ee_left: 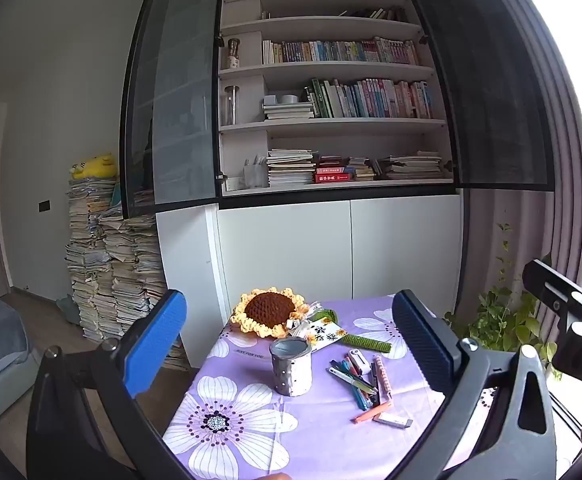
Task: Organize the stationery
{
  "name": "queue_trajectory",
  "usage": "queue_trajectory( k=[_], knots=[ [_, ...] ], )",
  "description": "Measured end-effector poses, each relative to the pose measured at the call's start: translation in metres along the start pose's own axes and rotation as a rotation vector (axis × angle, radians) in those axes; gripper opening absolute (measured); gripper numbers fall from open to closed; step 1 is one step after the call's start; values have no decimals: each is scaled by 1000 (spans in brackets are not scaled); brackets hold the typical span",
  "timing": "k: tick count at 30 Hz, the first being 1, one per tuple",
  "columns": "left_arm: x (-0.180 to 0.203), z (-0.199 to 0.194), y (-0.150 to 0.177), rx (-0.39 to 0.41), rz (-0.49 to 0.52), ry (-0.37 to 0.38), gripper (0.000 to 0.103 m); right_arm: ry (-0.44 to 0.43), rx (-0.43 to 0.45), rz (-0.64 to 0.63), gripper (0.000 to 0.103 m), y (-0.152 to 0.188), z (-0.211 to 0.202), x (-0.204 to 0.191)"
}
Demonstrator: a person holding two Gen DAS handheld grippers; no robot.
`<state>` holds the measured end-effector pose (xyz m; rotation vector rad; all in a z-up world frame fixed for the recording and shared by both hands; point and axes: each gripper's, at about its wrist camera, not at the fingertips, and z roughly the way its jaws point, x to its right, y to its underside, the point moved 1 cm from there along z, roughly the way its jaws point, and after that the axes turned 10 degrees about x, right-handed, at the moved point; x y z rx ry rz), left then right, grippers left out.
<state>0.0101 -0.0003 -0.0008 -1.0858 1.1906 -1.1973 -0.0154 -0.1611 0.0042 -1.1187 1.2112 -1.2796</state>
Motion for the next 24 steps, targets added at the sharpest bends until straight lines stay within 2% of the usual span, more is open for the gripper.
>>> queue_trajectory(
  k=[24],
  knots=[
    [-5, 5, 4, -2, -5, -8, 103, -1, -11, -20, 103, 3, 6, -6]
  ],
)
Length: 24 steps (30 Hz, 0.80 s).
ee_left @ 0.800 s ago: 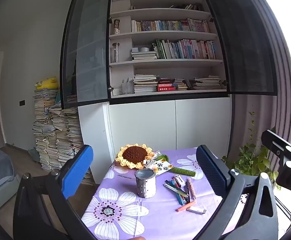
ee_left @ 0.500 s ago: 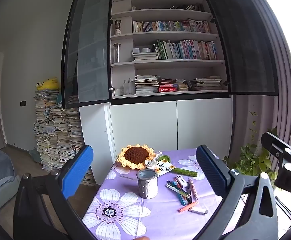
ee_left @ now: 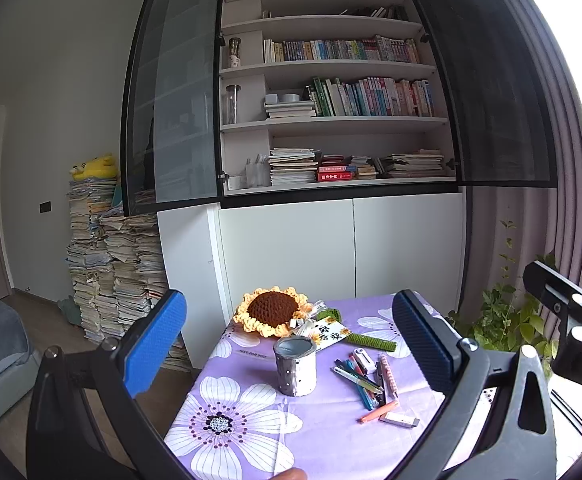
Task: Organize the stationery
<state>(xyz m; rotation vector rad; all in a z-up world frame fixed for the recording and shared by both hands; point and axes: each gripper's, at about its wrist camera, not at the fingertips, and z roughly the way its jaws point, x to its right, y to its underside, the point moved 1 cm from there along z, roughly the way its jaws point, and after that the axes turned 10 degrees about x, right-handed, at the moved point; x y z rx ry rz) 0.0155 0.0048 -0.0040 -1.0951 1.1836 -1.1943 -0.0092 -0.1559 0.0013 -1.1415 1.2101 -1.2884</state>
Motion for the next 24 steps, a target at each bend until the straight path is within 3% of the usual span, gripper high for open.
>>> queue_trajectory(
  k=[24],
  knots=[
    [-1, 9, 7, -2, 1, -28, 103, -41, 2, 24, 103, 5, 1, -4]
  ],
)
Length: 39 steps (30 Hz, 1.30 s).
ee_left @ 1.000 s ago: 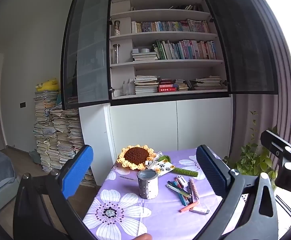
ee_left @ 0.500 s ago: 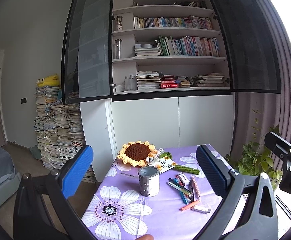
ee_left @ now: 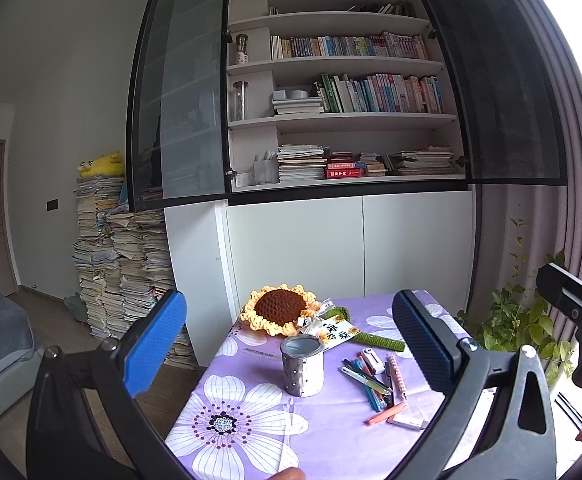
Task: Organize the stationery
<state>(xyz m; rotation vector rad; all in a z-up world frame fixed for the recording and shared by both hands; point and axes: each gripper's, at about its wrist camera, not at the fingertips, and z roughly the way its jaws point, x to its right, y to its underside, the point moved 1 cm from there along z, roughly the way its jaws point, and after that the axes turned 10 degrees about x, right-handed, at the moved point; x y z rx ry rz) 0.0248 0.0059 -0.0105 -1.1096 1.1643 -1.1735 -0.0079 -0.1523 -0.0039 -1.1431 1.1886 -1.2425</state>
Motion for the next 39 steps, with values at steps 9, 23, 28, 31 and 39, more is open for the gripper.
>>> queue_trajectory(
  k=[9, 23, 28, 31, 39],
  knots=[
    [0, 2, 1, -6, -7, 1, 103, -7, -17, 58, 103, 2, 3, 8],
    [4, 9, 3, -18, 7, 1, 103, -18, -45, 1, 103, 4, 11, 2],
    [5, 13, 4, -26, 6, 3, 103, -21, -68, 6, 103, 6, 16, 4],
    [5, 16, 6, -32, 5, 3, 103, -19, -73, 14, 103, 6, 19, 6],
    [6, 30, 16, -75, 7, 22, 103, -9, -93, 25, 103, 12, 29, 7]
  ],
)
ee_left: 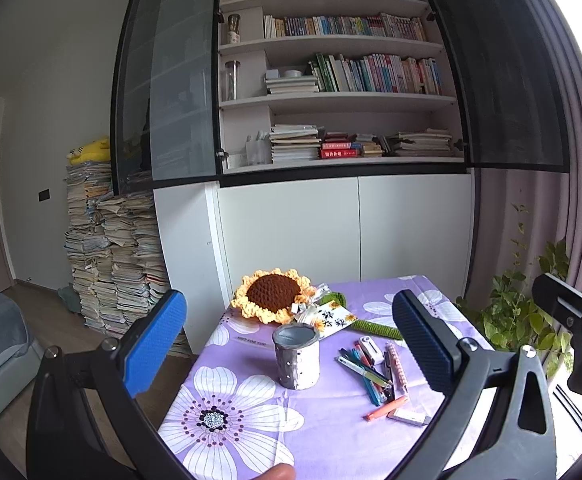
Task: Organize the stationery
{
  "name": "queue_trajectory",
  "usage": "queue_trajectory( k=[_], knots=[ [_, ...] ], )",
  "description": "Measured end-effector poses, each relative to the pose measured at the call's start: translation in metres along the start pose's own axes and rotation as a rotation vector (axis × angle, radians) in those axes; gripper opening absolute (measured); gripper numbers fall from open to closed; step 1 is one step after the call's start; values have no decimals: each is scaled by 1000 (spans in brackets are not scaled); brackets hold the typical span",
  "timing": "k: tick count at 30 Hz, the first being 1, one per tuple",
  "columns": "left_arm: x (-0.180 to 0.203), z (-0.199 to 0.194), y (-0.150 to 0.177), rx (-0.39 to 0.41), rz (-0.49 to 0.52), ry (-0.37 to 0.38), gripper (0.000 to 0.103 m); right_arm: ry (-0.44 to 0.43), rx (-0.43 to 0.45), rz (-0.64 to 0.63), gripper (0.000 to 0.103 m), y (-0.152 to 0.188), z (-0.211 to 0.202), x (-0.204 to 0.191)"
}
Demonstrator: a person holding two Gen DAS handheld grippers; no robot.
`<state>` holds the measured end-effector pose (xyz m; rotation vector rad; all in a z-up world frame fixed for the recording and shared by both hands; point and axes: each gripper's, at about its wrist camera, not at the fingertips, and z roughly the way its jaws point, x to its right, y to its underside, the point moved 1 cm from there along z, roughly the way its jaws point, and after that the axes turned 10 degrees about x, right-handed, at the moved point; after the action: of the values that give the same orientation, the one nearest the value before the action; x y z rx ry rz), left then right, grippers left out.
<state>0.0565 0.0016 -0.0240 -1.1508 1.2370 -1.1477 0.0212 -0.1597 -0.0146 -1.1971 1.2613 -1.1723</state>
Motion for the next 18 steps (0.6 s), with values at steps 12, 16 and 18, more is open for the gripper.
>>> queue_trajectory(
  k=[12, 16, 18],
  knots=[
    [-21, 96, 101, -302, -39, 147, 102, 17, -158, -11, 103, 40, 61, 2],
    [-30, 130, 125, -369, -63, 145, 102, 38, -238, 7, 103, 64, 93, 6],
    [-31, 144, 131, -374, -62, 164, 102, 41, -278, 17, 103, 75, 110, 8]
  ],
)
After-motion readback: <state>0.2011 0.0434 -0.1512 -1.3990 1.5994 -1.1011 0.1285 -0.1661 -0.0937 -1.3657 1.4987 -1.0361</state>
